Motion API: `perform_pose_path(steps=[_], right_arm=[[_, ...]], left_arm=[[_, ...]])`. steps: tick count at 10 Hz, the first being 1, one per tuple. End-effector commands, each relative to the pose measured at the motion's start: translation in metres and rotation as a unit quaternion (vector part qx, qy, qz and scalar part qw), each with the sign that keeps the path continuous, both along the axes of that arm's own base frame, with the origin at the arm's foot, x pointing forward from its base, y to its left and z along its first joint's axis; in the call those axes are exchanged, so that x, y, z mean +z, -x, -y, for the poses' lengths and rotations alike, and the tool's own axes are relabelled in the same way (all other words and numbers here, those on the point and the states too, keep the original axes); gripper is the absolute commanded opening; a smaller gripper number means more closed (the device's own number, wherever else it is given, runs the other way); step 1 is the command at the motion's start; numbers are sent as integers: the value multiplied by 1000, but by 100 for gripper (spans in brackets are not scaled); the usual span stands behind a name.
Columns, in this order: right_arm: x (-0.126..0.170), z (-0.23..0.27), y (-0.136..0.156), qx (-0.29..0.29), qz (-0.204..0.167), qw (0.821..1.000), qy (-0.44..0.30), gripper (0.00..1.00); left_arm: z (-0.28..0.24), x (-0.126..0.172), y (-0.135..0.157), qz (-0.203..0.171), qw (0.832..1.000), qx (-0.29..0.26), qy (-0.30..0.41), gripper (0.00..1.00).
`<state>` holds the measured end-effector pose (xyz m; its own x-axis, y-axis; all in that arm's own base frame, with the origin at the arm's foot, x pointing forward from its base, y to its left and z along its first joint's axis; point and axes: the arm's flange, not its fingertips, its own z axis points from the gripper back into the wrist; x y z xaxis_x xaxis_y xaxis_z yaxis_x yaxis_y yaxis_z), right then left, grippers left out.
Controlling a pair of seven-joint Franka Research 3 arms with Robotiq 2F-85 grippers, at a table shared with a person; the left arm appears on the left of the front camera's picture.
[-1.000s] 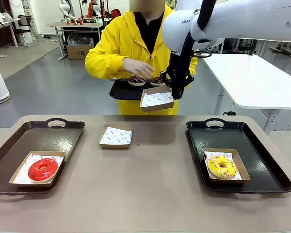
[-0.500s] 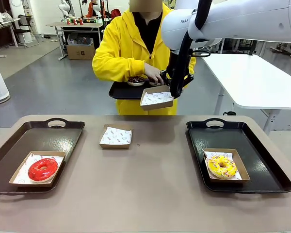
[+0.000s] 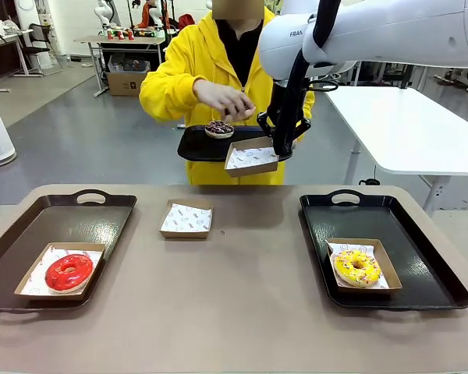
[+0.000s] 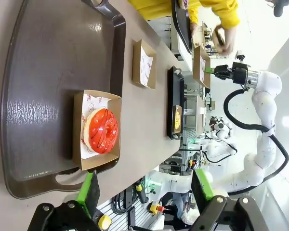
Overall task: Individually package the donuts and arrange them on the tray.
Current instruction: Place the picked Paper togo box on the Handle tray while simultaneously picking up another Paper togo box from the table with the other hand.
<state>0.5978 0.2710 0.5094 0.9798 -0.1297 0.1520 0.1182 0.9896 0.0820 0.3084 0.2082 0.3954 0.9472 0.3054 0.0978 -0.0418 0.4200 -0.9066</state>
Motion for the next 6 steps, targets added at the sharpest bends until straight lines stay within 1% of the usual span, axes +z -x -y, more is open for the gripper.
perform_pose_path(steps=[1,6], right_arm=[[0,2,2,1,1,1000,0,0],[0,2,2,1,1,1000,0,0]], left_arm=[[2,-1,5,9,1000,5,3,100],[2,-1,5,9,1000,5,3,100]])
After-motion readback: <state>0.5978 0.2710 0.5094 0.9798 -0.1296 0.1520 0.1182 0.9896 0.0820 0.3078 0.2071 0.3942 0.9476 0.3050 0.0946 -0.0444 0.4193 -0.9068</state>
